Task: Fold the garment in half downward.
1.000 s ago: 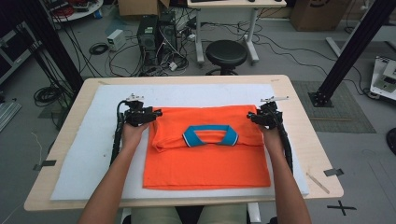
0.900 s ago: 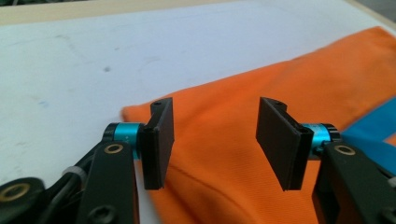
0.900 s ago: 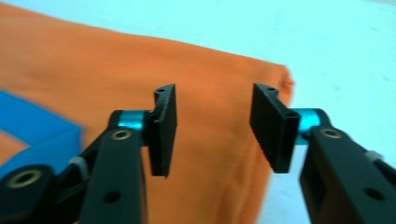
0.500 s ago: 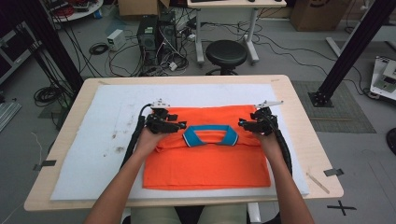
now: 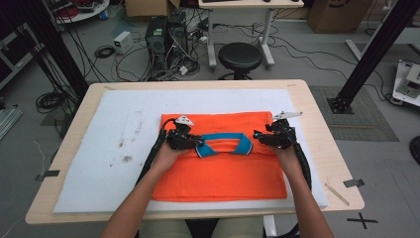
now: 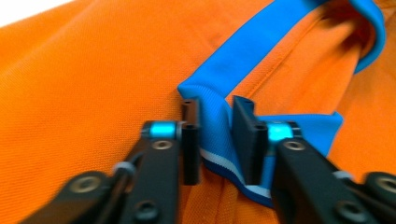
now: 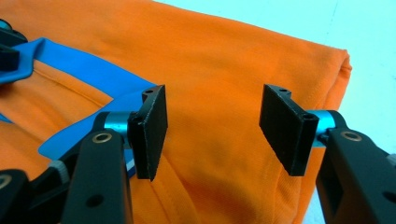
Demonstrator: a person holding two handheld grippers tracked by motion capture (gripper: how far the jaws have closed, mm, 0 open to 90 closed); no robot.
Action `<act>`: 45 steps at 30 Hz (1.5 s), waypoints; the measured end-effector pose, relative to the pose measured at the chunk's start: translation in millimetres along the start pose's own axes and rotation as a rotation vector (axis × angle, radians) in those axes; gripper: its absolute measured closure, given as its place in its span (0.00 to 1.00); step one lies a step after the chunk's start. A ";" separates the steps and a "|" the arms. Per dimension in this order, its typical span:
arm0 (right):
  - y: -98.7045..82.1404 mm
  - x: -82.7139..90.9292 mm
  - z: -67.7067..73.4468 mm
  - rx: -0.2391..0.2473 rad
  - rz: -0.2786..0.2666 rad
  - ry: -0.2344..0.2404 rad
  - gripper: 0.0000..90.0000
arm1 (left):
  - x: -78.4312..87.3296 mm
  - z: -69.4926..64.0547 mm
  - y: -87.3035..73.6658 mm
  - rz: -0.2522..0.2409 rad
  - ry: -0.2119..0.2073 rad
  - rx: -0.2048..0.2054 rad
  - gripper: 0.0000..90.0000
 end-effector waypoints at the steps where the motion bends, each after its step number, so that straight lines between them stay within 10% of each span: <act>1: -0.4 0.6 1.3 -0.001 0.000 0.003 0.47 | 3.1 -2.4 0.1 -0.015 0.001 -0.007 0.86; 8: 1.6 4.6 23.6 0.018 -0.021 0.068 0.45 | 28.7 -27.6 -5.3 -0.101 -0.044 -0.069 0.86; 17: 0.3 -9.7 54.7 0.045 0.032 0.149 0.42 | 37.6 -52.5 -19.7 -0.087 -0.069 -0.131 0.86; 22: -12.4 -19.5 61.2 0.094 0.103 0.156 0.82 | 41.0 -57.5 -24.4 -0.096 -0.087 -0.118 0.85; 25: -16.5 -8.6 63.9 0.143 0.074 0.149 0.94 | 48.6 -50.2 -21.5 -0.125 -0.064 -0.051 0.65; 32: -29.9 15.1 69.4 0.162 0.012 0.165 0.94 | 47.6 -39.1 -11.6 -0.176 -0.080 0.023 0.45; 45: -14.5 42.7 56.3 0.092 -0.098 0.141 0.71 | 22.3 -75.6 -26.4 -0.049 -0.268 -0.074 0.48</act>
Point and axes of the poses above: each handheld gripper's, and its own axes: x roughly backward along the jaws, y roughly out of its top, z roughly to its left, the point moved 8 cm from there along -x, roughly forward along the jaws, and after that the axes turned 7 degrees about -y, right-handed, at the moved point
